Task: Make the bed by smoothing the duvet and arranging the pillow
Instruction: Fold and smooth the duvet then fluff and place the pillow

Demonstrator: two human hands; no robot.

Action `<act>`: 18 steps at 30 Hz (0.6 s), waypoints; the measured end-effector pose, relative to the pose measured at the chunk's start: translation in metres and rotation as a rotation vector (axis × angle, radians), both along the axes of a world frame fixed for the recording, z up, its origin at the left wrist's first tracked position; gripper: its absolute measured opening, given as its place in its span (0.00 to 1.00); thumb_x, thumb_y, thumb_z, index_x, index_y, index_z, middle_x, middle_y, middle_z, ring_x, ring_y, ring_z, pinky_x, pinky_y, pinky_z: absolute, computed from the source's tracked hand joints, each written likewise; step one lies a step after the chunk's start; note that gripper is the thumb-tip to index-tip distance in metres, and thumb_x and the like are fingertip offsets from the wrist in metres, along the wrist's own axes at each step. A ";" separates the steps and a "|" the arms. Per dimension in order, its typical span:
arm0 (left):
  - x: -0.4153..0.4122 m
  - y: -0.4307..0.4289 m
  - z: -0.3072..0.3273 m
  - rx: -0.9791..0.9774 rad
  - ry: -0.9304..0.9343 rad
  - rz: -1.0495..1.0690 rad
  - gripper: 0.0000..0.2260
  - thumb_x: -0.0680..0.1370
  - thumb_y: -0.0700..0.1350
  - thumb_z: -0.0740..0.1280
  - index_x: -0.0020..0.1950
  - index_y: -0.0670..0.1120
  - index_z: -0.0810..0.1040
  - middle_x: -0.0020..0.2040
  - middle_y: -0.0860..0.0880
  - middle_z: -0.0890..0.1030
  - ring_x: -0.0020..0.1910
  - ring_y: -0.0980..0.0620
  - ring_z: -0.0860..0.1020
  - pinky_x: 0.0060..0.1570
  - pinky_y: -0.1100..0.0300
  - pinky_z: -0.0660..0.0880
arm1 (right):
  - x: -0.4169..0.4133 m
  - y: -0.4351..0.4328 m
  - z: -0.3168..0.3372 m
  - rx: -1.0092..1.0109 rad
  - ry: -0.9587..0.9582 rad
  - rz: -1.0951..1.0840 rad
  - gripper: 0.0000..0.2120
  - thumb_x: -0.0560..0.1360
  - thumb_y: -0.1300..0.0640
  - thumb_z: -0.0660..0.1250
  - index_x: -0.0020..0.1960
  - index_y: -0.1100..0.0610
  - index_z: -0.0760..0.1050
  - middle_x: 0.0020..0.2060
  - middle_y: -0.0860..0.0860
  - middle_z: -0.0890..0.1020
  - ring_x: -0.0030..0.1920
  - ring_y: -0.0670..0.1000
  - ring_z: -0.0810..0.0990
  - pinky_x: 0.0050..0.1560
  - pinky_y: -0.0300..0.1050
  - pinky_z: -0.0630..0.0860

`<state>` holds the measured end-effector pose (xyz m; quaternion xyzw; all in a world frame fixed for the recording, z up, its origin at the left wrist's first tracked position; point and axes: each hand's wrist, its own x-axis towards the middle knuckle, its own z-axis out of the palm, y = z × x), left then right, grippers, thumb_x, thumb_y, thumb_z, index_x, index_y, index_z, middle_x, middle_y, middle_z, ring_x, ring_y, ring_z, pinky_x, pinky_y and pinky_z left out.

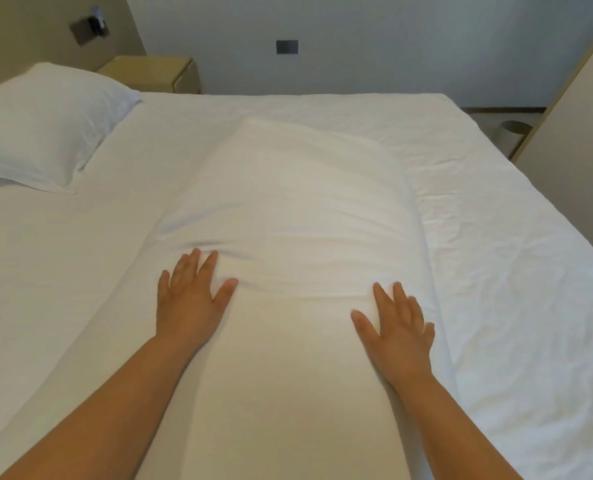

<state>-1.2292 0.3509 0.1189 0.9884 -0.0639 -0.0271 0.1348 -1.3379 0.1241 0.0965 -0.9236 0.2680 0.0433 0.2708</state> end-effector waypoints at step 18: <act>0.144 0.004 -0.057 -0.301 -0.098 0.405 0.36 0.71 0.57 0.70 0.73 0.47 0.60 0.72 0.40 0.62 0.69 0.36 0.59 0.66 0.40 0.57 | 0.100 -0.083 -0.045 0.358 -0.096 -0.445 0.42 0.69 0.40 0.67 0.75 0.44 0.47 0.75 0.49 0.58 0.72 0.55 0.62 0.69 0.57 0.62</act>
